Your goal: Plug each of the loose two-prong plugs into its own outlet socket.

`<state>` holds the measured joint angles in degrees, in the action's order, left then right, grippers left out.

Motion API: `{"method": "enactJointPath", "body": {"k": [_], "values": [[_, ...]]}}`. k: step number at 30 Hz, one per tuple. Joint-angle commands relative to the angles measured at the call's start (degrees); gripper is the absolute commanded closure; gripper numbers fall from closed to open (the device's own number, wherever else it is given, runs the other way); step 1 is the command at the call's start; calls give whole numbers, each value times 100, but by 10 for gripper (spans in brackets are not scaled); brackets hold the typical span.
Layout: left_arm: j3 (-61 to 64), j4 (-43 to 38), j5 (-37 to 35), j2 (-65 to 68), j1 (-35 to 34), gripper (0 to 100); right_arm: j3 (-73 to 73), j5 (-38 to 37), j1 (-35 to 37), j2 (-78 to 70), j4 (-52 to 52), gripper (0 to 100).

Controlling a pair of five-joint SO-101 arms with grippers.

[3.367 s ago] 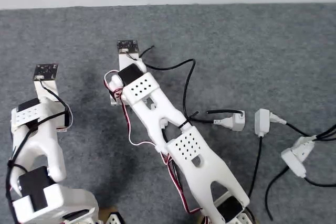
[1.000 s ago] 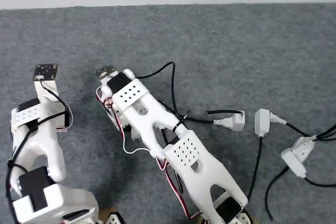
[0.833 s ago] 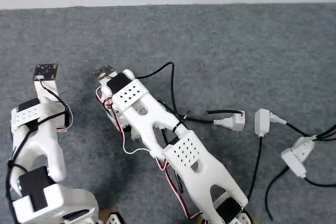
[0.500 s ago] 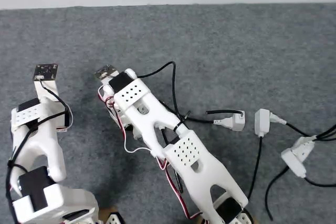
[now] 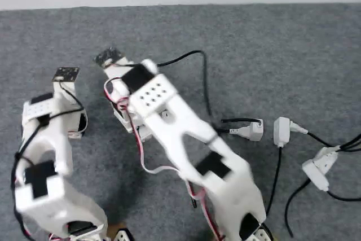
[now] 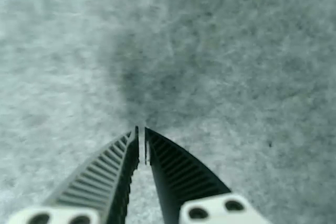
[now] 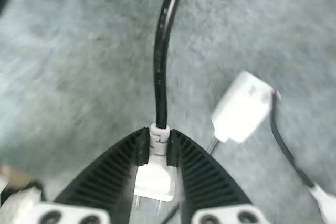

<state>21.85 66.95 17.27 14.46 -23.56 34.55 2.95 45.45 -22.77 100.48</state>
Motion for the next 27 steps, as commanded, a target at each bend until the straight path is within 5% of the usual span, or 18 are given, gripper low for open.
{"method": "enactJointPath", "body": {"k": [1, 6, 11, 19, 27], "values": [[-1385, 1046, 510, 826, 88, 989, -1240, -53, -22, 1991, -295, 991], [-1877, 1749, 1899, 1204, 527, 990, -3604, -176, -13, 3635, -1771, 991], [-1868, 1908, 2479, 1204, 1002, 990, -5222, -79, -13, 4523, -3099, 991], [-1481, 2092, 3165, 932, 1433, 991, -5556, 123, -40, 4031, -3723, 991], [734, 941, 3191, -897, 1881, 991, -5547, 123, -48, 3591, -3969, 991]]}}
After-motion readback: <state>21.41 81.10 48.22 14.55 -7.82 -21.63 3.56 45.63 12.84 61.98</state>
